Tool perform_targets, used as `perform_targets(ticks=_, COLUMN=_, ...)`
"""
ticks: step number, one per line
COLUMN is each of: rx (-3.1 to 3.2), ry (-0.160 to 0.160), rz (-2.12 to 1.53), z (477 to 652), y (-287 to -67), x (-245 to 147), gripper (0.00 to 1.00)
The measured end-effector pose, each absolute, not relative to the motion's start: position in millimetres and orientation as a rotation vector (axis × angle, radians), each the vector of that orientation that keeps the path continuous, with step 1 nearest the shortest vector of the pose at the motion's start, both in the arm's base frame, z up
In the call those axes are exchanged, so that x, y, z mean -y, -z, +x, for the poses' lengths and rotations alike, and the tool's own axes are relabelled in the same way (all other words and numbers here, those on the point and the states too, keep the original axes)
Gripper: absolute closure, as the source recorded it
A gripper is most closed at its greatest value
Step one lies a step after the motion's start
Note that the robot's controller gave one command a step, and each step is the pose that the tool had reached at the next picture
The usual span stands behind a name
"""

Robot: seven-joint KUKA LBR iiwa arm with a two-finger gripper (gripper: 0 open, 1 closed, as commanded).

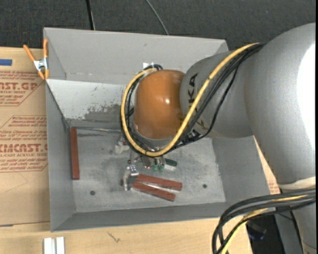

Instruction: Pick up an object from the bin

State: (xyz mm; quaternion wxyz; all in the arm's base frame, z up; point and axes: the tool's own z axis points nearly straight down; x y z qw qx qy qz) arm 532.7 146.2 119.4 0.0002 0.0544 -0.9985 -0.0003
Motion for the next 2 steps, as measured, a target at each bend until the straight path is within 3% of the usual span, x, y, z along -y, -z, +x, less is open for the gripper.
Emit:
perform_targets(ticks=1, rx=3.12, ry=-0.001, rz=0.376, z=520.6, y=-103.3, x=-129.9, gripper=0.0)
perform_targets(ticks=2, rx=3.143, ry=0.0, rz=0.129, z=523.7, y=-93.3, x=-53.4, gripper=1.0)
